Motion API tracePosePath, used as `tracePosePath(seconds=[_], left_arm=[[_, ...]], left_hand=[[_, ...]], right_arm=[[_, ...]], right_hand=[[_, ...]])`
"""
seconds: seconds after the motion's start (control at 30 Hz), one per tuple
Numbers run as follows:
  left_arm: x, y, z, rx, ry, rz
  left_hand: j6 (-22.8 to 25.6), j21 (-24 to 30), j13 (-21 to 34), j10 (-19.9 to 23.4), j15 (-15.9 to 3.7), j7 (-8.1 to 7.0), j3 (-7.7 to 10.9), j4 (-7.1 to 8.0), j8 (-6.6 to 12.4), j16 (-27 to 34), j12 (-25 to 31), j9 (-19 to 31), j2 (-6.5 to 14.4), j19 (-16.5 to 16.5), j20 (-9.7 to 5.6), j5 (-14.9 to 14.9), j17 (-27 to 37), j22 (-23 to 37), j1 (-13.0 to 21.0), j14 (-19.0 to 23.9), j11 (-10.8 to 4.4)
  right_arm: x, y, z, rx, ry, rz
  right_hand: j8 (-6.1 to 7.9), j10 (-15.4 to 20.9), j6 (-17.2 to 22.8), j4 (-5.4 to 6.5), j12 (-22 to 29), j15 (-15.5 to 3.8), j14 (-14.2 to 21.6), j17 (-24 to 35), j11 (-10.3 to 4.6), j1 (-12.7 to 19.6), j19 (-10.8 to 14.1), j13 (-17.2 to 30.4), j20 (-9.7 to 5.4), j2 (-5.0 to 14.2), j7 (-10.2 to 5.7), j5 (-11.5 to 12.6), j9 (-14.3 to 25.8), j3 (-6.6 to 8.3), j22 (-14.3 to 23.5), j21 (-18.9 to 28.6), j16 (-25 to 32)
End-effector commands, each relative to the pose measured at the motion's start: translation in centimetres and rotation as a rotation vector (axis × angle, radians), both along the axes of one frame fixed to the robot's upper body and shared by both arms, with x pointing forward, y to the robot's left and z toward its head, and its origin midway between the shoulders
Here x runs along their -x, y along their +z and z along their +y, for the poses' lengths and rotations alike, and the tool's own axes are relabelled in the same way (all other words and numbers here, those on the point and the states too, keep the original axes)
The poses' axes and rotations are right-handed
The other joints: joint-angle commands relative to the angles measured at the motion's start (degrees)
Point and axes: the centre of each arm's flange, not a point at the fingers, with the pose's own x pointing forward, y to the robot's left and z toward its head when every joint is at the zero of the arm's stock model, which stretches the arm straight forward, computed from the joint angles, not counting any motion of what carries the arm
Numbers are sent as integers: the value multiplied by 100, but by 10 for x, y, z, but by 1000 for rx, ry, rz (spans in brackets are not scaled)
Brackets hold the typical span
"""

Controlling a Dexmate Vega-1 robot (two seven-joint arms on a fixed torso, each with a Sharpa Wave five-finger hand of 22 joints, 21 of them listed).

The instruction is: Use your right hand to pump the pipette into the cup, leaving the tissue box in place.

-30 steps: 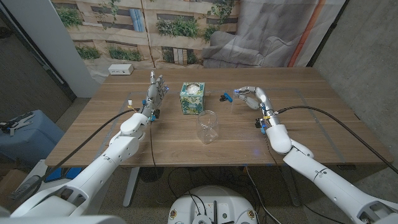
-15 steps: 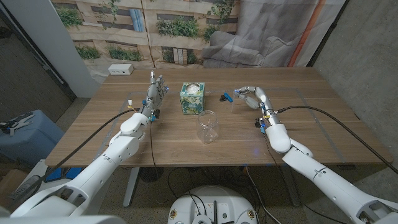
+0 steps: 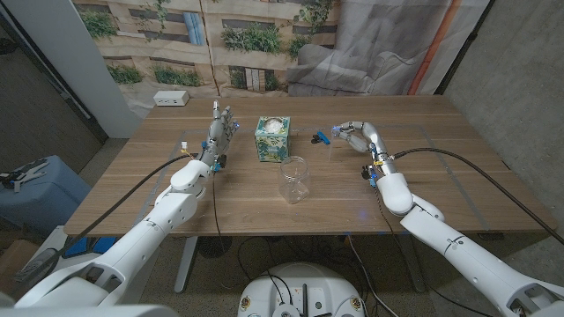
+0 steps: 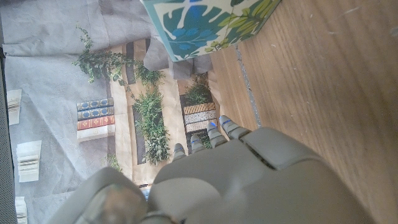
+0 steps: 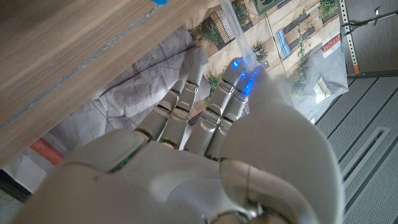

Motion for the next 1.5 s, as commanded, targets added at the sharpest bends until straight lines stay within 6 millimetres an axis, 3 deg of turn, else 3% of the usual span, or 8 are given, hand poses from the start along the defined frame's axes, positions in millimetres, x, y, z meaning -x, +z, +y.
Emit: tracePosePath(seconds=[0.03,0.27,0.5,0.77,1.2,1.5], left_arm=[[0,0,0,0,0,0],[0,0,0,0,0,0],[0,0,0,0,0,0],[0,0,0,0,0,0],[0,0,0,0,0,0],[0,0,0,0,0,0]], left_hand=[[-10,27,32,-7,-665,-33,-38,4,33,33,26,13,243,-66,-519,27,34,12,-5,-44,-29],[-10,27,32,-7,-664,-33,-38,4,34,31,26,14,243,-67,-519,27,34,12,-5,-49,-19],[-9,27,32,-9,-666,-33,-38,4,34,31,25,13,243,-66,-519,27,34,12,-4,-49,-29],[-10,28,32,-10,-665,-33,-37,4,34,33,25,13,243,-64,-519,27,34,12,-4,-45,-27],[-9,27,32,-8,-664,-33,-38,4,34,33,25,14,243,-65,-519,27,34,12,-5,-45,-23],[-9,29,32,-9,-662,-33,-38,4,34,33,25,14,243,-62,-521,27,34,12,-5,-46,-18]], right_arm=[[0,0,2,-11,-2,-2],[0,2,5,11,-7,-4],[0,2,6,24,-7,-3],[2,1,6,24,-5,-4],[4,0,5,-11,3,20],[4,-1,4,-13,14,32]], right_hand=[[14,26,17,-9,-5,-867,81,27,4,40,32,6,-59,61,15,50,18,61,26,7,56],[-9,-22,-58,-58,-10,-915,217,78,23,195,14,54,-177,146,65,18,31,134,27,-9,130],[23,-120,-125,-16,-35,-896,209,46,57,211,-11,103,-222,255,234,-17,108,204,29,-20,52],[64,-178,-201,15,-47,-900,212,32,95,195,-48,140,-237,321,316,-37,193,241,31,-31,5],[152,-213,-192,23,-46,-874,224,46,43,143,-10,193,-184,269,159,-55,271,219,31,-14,-14],[147,-325,-241,58,-84,-830,156,35,49,26,-25,226,-126,194,170,-54,259,169,32,-20,-72]])
